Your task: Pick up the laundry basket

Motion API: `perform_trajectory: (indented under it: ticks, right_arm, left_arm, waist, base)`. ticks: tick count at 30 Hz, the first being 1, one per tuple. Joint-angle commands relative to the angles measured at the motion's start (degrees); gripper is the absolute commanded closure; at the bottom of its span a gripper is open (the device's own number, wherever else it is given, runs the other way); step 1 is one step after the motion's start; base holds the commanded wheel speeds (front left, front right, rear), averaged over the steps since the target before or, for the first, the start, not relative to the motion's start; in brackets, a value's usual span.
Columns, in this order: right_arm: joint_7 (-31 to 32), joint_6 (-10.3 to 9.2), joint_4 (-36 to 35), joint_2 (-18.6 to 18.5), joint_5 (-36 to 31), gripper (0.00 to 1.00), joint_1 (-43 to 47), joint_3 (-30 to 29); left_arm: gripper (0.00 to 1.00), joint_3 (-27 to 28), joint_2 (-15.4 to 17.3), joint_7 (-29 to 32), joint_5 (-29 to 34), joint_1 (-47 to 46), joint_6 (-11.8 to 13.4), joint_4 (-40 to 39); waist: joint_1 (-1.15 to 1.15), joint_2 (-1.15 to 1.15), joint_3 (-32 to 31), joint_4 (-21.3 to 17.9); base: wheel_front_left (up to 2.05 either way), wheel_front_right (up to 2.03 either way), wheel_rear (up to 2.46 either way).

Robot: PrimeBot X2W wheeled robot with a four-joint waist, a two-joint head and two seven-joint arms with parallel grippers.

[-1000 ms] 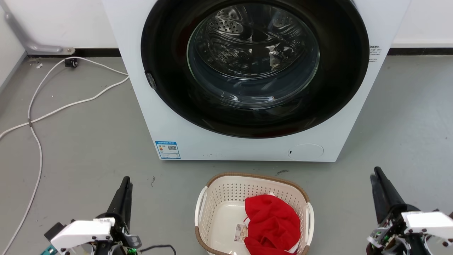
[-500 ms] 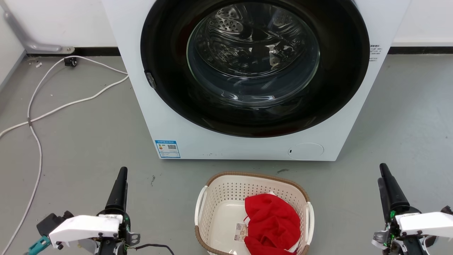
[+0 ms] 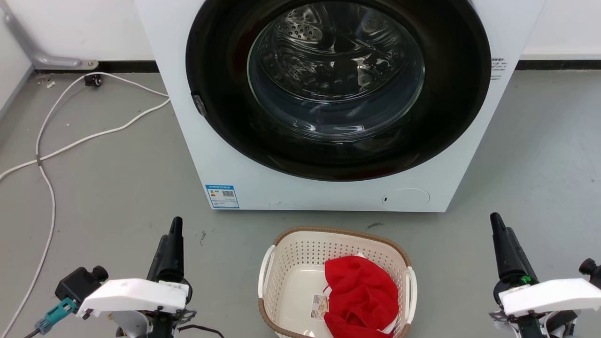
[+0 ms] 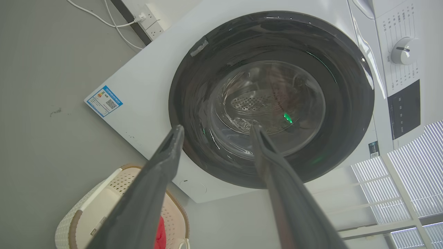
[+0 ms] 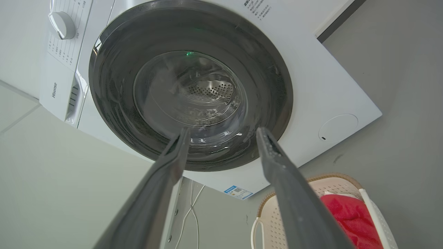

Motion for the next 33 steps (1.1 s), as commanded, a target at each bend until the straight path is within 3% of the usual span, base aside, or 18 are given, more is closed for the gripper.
perform_trajectory:
  ticks: [1, 13, 33]
  right_arm:
    - [-0.67, 0.01, -1.77, -0.14, -3.29, 0.00, -0.14, 0.32]
    - [-3.13, 0.01, -4.11, -0.11, -16.71, 0.00, 1.44, 1.12]
    - [-6.44, 0.01, -7.06, -0.08, -33.40, 0.00, 3.83, 1.99]
  left_arm:
    - [0.00, -0.46, 0.16, -0.72, 2.65, -0.32, 0.45, -1.64]
    - [0.00, -2.43, 0.58, -3.20, 13.78, 0.67, 2.22, -4.18]
    - [0.00, -4.95, 1.42, -6.59, 27.84, 2.05, 4.64, -6.61]
  waist:
    - [0.00, 0.00, 0.01, 0.01]
    - [0.00, 0.00, 0.10, 0.05]
    - [0.00, 0.00, 0.14, 0.08]
  base:
    - [0.00, 0.00, 0.00]
    - [0.00, 0.00, 0.00]
    - [0.00, 0.00, 0.00]
